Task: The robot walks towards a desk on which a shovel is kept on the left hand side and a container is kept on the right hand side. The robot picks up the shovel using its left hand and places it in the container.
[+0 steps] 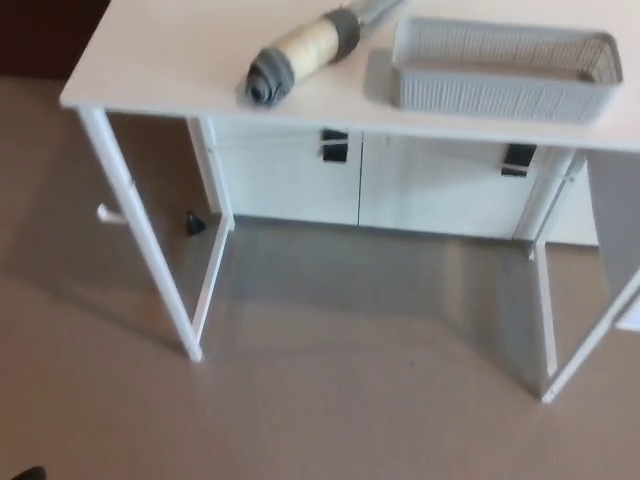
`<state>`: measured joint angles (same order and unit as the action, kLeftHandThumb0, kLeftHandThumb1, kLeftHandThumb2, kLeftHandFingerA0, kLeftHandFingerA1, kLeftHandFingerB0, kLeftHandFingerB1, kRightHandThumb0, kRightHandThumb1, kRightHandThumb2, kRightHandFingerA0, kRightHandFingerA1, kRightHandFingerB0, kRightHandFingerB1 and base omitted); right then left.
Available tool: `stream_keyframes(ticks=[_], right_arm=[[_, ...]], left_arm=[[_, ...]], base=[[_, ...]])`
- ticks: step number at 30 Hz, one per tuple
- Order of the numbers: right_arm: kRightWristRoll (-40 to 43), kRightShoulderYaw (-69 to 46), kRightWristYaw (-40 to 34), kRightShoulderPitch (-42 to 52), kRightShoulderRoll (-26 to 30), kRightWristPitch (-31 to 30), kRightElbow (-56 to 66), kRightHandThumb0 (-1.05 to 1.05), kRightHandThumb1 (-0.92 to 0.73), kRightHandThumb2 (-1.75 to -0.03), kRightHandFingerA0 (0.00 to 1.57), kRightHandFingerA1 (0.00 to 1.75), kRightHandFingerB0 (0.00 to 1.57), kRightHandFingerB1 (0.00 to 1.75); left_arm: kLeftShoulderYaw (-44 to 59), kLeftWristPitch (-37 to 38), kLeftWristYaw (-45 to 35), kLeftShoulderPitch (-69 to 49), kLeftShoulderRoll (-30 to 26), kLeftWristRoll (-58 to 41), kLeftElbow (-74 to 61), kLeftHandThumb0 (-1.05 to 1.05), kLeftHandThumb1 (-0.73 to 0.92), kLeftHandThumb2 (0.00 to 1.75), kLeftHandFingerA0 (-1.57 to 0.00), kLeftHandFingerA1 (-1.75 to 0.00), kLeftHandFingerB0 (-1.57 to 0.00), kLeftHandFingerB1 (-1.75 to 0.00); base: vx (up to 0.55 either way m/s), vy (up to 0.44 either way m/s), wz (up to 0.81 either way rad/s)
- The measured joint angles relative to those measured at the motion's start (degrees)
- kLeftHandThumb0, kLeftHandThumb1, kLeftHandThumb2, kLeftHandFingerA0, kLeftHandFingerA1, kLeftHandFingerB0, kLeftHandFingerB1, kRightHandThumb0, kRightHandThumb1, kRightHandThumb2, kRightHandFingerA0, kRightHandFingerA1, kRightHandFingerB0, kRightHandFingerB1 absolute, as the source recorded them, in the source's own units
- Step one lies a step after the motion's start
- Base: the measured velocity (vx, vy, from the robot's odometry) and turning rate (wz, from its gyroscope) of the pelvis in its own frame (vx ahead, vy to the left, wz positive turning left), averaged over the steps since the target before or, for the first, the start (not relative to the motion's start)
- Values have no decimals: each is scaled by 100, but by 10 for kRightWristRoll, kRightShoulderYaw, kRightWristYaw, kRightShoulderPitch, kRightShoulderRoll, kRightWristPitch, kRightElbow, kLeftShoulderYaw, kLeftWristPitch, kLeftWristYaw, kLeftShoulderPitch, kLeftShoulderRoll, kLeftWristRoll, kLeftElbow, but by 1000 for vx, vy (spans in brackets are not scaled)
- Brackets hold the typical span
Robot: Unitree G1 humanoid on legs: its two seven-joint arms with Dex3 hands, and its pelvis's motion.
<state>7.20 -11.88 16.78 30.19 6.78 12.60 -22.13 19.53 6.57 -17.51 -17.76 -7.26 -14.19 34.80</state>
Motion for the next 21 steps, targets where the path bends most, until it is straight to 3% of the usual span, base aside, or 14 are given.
stream_keyframes(ticks=[9, 19, 21], right_arm=[[0, 3, 0, -6, -4, 8, -4, -34, -48, -66, 59, 51, 37, 43], [-4, 6, -3, 5, -4, 6, -3, -37, -47, -67, 60, 51, 38, 43], [-4, 7, -3, -3, -2, 8, 3, -36, -48, -67, 60, 51, 38, 44]], left_arm=[[1, 0, 0, 8, -6, -1, -8, -15, 58, 57, -59, -47, -40, -36], [0, 0, 0, 3, -8, 0, -6, -16, 57, 57, -58, -46, -41, -36], [-3, 0, 1, 7, -7, 0, -9, -16, 57, 57, -57, -47, -41, -36]], base=[[529, 148, -38], [405, -53, 21], [406, -198, 84]])
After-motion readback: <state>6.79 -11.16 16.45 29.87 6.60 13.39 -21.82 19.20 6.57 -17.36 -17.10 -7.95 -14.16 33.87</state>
